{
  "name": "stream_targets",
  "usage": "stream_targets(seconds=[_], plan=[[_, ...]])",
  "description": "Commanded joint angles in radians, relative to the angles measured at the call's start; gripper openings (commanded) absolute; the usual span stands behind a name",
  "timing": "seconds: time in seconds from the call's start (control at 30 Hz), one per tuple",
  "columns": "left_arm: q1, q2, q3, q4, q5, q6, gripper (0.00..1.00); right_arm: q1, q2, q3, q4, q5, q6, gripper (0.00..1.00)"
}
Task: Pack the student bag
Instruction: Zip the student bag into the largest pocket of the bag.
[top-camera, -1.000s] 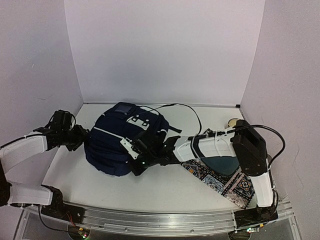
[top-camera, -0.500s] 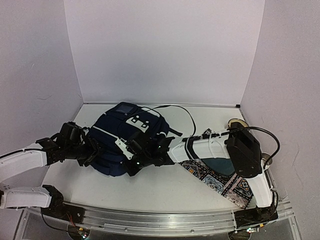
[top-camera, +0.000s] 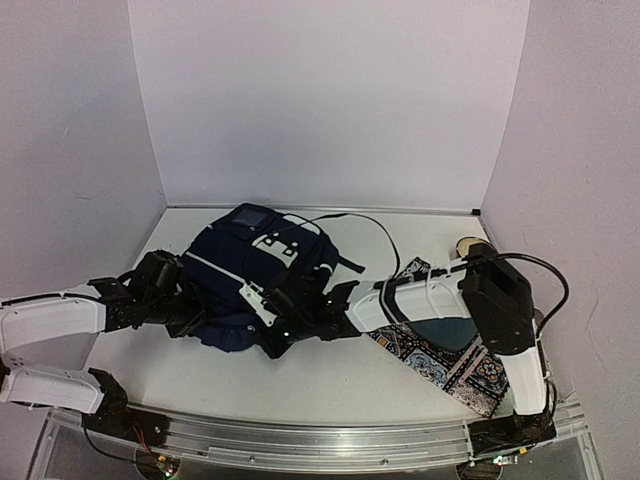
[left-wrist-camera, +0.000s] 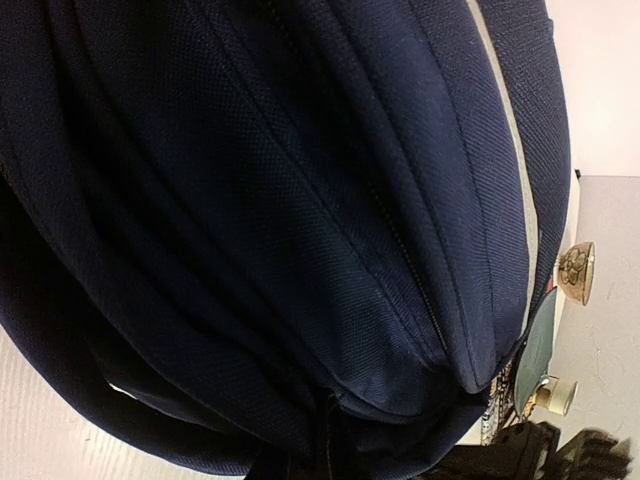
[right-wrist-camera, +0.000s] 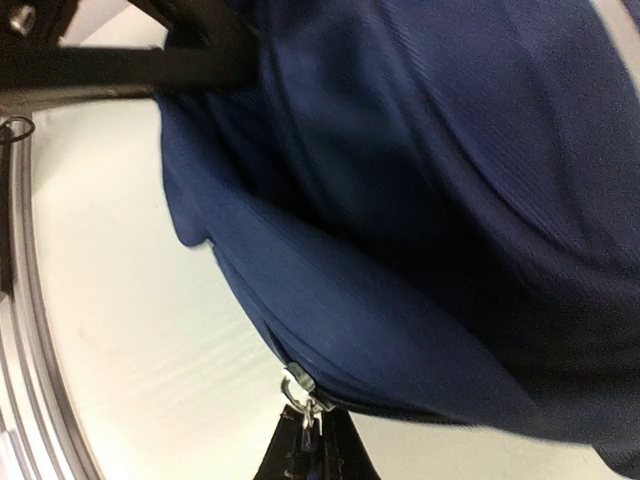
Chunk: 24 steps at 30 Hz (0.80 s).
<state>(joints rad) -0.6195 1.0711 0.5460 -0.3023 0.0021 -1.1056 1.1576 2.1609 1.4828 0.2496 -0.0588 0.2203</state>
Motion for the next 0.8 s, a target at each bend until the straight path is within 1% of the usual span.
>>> stream_targets(seconds=[0.0, 0.13, 0.2, 0.27, 0.37, 0.47, 0.5, 0.53, 0.57, 0.7, 0.77], plan=[[0.014, -0.039, 0.063, -0.074, -0.154, 0.056, 0.00, -0.102, -0.125, -0.146, -0.081, 0.059, -0.019, 0.00], [0.021, -0.059, 0.075, -0.118, -0.171, 0.073, 0.00, -0.197, -0.151, -0.223, -0.080, 0.108, -0.024, 0.00], [0.026, -0.075, 0.068, -0.127, -0.173, 0.076, 0.00, -0.233, -0.149, -0.233, -0.080, 0.112, -0.024, 0.00], [0.026, -0.082, 0.056, -0.127, -0.165, 0.077, 0.00, -0.244, -0.149, -0.227, -0.081, 0.111, -0.028, 0.00], [0.026, -0.073, 0.040, -0.122, -0.142, 0.088, 0.00, -0.244, -0.154, -0.213, -0.072, 0.060, -0.032, 0.00], [0.026, -0.084, 0.033, -0.107, -0.131, 0.100, 0.05, -0.244, -0.153, -0.203, -0.058, 0.015, -0.028, 0.00], [0.026, -0.092, 0.032, -0.101, -0.131, 0.102, 0.10, -0.244, -0.155, -0.200, -0.057, 0.008, -0.027, 0.00], [0.026, -0.098, 0.031, -0.096, -0.130, 0.105, 0.15, -0.244, -0.158, -0.196, -0.056, 0.003, -0.027, 0.03], [0.026, -0.106, 0.032, -0.091, -0.130, 0.109, 0.22, -0.244, -0.163, -0.193, -0.056, -0.002, -0.027, 0.09], [0.029, -0.136, 0.046, -0.088, -0.134, 0.141, 0.48, -0.245, -0.219, -0.197, -0.056, 0.002, -0.035, 0.38], [0.044, -0.152, 0.059, -0.088, -0.140, 0.170, 0.58, -0.245, -0.257, -0.202, -0.056, 0.022, -0.042, 0.50]])
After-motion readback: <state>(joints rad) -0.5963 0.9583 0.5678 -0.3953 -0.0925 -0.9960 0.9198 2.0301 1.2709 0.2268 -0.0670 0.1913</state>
